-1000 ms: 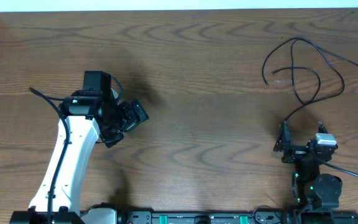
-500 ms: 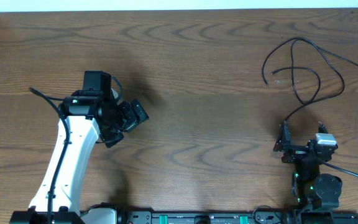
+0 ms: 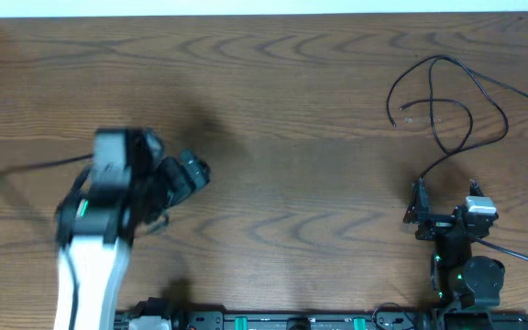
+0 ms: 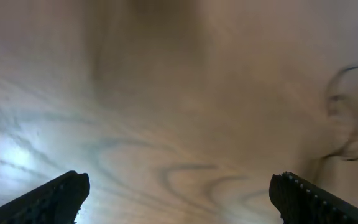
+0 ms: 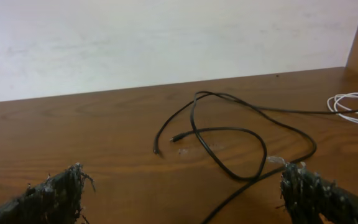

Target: Untangle cables

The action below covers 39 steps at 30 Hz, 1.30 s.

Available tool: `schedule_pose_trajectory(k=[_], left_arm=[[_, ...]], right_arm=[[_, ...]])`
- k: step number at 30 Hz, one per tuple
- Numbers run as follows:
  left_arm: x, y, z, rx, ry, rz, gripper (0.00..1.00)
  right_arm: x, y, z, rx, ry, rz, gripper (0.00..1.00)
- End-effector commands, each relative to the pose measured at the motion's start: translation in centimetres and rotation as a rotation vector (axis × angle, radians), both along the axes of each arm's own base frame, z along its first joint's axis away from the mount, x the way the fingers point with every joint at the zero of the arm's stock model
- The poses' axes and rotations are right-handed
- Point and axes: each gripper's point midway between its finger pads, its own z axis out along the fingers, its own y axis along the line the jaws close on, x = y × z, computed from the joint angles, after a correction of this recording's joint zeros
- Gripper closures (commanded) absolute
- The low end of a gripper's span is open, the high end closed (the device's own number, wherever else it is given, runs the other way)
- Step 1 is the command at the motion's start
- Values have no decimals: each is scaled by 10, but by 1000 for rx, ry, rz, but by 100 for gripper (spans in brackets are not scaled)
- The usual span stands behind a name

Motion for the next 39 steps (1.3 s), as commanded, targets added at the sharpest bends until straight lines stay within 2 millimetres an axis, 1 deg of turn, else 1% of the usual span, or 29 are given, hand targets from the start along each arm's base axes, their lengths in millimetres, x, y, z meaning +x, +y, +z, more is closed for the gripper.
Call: schedule_pose_trajectory(k=[1,4,6,7,10,13,15,21,25,27,29,31,33,34,36,39], left_arm=[[-21,14,34,66,-169,36,2],[-47,25,56,107,-282,77,2],[-62,30,62,126,-318,97,2],[-76,33,64,138,-340,111,2],[-93,34,63,138,-364,115,2],[-104,34,59,135,-401,117,2],[-112,34,52,133,-428,120,2],[-129,35,24,127,-503,125,2],[-132,35,4,121,-526,129,2],[-130,36,-1,125,-508,134,2],[-124,36,2,124,-538,135,2],[-112,37,16,124,-612,143,2],[-95,38,44,120,-751,164,2],[-88,38,61,113,-829,171,2],[-76,38,105,97,-1037,182,2],[-73,38,162,114,-1339,188,2]], right_arm=[[0,2,0,-13,-1,7,1],[0,2,0,-12,-1,7,1],[0,2,0,-12,-1,7,1],[0,2,0,-13,-1,7,1],[0,2,0,-12,-1,7,1],[0,2,0,-12,-1,7,1],[0,2,0,-12,-1,7,1],[0,2,0,-12,-1,7,1],[0,2,0,-12,-1,7,1],[0,2,0,-12,-1,7,1],[0,2,0,-12,-1,7,1],[0,2,0,-12,-1,7,1],[0,2,0,-12,-1,7,1],[0,2,0,-12,-1,7,1],[0,2,0,-12,-1,7,1],[0,2,0,-12,-1,7,1]])
